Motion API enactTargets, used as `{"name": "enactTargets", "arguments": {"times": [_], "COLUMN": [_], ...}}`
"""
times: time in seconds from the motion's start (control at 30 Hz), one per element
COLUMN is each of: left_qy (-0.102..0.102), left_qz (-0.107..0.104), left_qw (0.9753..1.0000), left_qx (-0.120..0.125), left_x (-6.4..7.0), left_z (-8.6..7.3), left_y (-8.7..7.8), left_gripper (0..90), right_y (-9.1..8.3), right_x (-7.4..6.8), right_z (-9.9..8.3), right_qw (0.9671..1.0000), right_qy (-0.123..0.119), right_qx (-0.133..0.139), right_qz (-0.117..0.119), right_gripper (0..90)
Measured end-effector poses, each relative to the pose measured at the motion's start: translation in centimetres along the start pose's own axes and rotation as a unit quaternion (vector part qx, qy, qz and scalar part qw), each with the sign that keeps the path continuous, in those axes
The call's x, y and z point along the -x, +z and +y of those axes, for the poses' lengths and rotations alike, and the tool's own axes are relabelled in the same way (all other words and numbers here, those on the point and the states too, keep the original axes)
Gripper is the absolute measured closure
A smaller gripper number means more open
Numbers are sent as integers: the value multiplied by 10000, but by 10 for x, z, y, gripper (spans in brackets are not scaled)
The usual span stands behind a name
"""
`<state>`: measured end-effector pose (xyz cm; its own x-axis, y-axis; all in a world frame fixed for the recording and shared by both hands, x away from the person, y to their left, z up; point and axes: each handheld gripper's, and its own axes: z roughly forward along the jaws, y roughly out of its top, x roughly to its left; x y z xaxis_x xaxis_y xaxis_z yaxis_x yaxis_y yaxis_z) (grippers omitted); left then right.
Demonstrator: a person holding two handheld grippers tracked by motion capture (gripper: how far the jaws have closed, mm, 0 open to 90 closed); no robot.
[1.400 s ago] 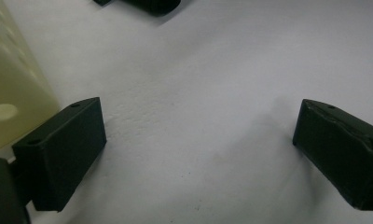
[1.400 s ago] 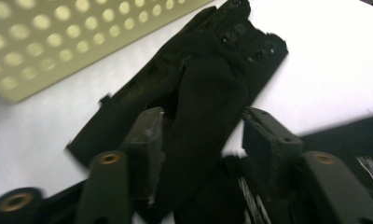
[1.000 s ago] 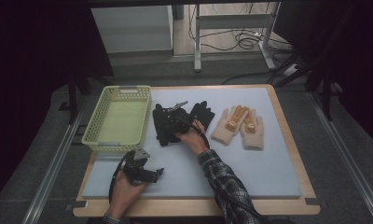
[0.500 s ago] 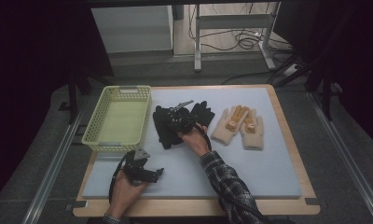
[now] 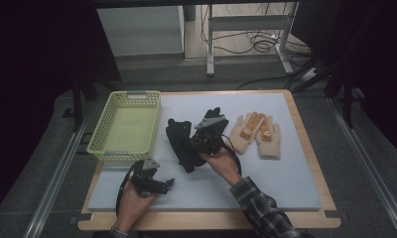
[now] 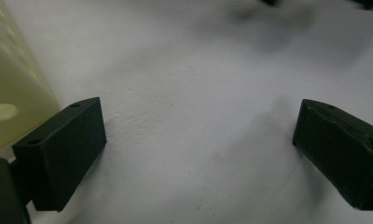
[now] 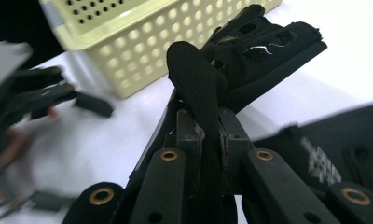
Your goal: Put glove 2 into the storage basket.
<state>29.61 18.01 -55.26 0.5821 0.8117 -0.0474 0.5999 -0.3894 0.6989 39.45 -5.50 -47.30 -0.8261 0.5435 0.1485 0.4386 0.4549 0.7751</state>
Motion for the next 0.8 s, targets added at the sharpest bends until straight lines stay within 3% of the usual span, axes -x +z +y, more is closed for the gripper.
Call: {"name": "enactTargets", "arguments": {"times": [0.17,0.27,0.37,0.4,0.47,0.53,0.6,0.7,0.73,0.8], "left_qy": [-7,-10,-22,-23,-7,-7,-4,-7,-8,-10], "left_qz": [5,8,4,4,2,5,6,7,7,9], "left_qw": [10000,10000,10000,10000,10000,10000,10000,10000,10000,10000], "left_qx": [7,12,11,10,-3,-1,-2,0,-1,2], "left_x": [0,0,0,0,0,0,0,0,0,0], "left_z": [0,0,0,0,0,0,0,0,0,0], "left_y": [0,0,0,0,0,0,0,0,0,0], "left_gripper": [30,30,30,31,31,31,32,33,33,33], "right_y": [-26,-48,-55,-58,-57,-60,-71,-84,-94,-97], "right_x": [-10,-16,-16,-16,-14,-12,-8,-2,5,10], "right_z": [-21,-49,-63,-79,-94,-103,-107,-108,-112,-118], "right_qw": [9999,9999,9998,9995,9990,9985,9984,9979,9969,9958], "right_qy": [92,147,163,227,235,220,276,358,365,289], "right_qx": [44,1,-79,-158,-323,-311,-194,-47,-69,-229], "right_qz": [60,-14,-107,-132,-222,-392,-455,-535,-688,-842], "right_gripper": [805,804,802,785,692,536,486,487,566,671]}}
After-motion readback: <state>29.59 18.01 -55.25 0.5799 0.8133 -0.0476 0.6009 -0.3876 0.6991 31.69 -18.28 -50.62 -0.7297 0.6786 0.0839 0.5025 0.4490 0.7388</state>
